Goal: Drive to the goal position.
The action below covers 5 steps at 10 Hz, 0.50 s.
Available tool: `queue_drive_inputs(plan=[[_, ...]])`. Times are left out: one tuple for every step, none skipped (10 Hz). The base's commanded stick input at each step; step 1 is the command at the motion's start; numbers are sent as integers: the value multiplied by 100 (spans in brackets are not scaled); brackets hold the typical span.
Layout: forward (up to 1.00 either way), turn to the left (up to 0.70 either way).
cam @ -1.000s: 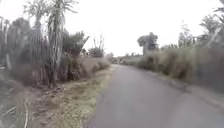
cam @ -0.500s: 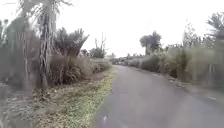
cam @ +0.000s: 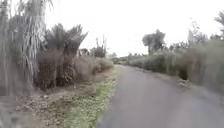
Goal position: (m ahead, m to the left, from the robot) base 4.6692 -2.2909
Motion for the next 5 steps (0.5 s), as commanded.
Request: queue_drive_inputs(plan=[[100,0],[100,0],[100,0],[100,0],[100,0]])
